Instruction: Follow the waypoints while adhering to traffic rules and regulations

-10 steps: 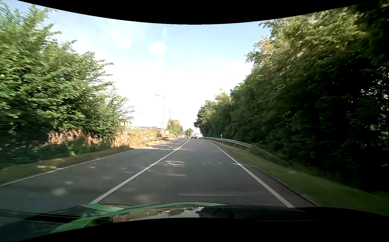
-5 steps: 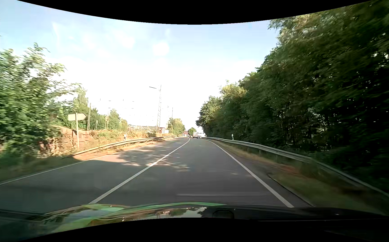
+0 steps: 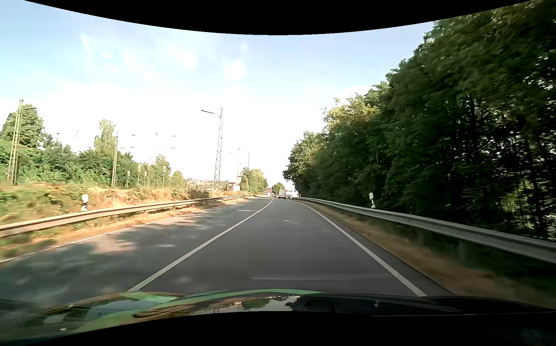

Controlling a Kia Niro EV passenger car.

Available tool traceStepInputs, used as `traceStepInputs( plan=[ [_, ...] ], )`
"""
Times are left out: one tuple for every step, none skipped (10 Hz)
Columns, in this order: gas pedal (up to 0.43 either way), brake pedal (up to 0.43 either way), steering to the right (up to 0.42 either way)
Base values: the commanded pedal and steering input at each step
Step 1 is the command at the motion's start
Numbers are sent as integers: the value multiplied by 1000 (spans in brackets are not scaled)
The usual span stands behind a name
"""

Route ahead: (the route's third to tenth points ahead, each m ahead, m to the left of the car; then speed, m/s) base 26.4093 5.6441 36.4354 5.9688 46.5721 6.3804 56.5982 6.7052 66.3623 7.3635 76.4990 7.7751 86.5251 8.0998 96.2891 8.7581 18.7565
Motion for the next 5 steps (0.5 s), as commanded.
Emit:
traceStepInputs(
  plan=[
    [287, 0, -10],
    [299, 0, -10],
    [311, 0, -9],
    [311, 0, -10],
    [311, 0, -9]
  ],
)
